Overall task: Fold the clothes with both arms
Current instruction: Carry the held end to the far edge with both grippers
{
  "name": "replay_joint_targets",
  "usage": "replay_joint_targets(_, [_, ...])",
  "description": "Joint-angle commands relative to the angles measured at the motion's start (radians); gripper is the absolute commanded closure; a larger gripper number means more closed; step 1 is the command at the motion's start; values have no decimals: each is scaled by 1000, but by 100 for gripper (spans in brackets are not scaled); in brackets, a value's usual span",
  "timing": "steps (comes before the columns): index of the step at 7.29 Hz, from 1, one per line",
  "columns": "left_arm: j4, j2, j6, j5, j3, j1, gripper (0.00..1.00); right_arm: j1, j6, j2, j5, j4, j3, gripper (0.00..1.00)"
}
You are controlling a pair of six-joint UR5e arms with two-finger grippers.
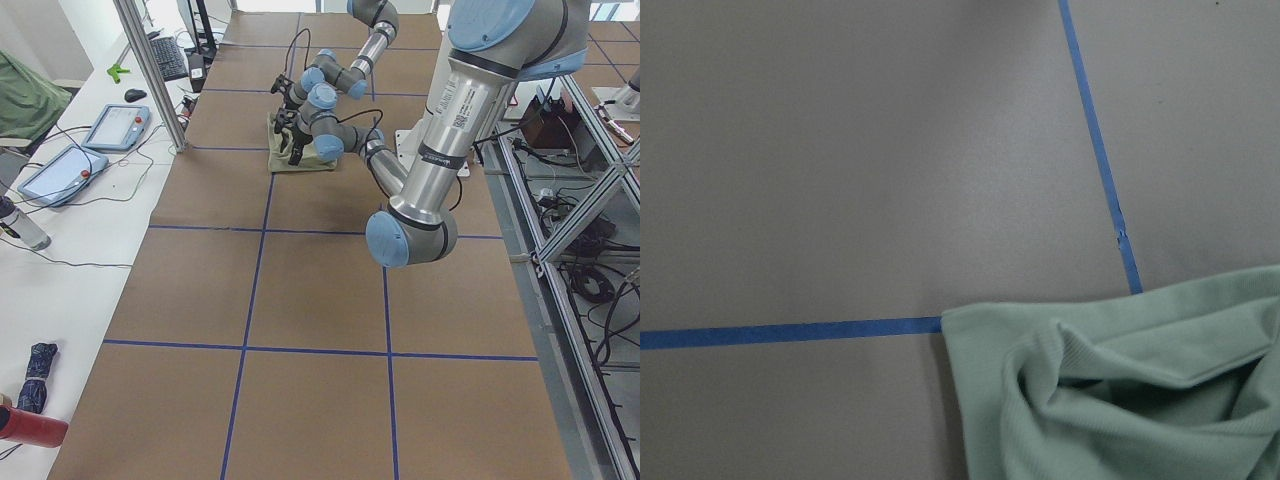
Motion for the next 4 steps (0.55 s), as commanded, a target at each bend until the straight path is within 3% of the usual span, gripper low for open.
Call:
replay_joint_targets(1, [-1, -1, -10, 0, 3, 4, 0, 52, -57, 16, 122, 145, 1, 0])
replay_joint_targets(2, [-1, -1, -10, 0, 6, 8, 0, 53, -62, 18, 138, 182, 1, 0])
replay_joint_targets(4, [9, -34, -27, 75, 48, 105, 0, 96, -178, -2, 314, 187, 95, 0])
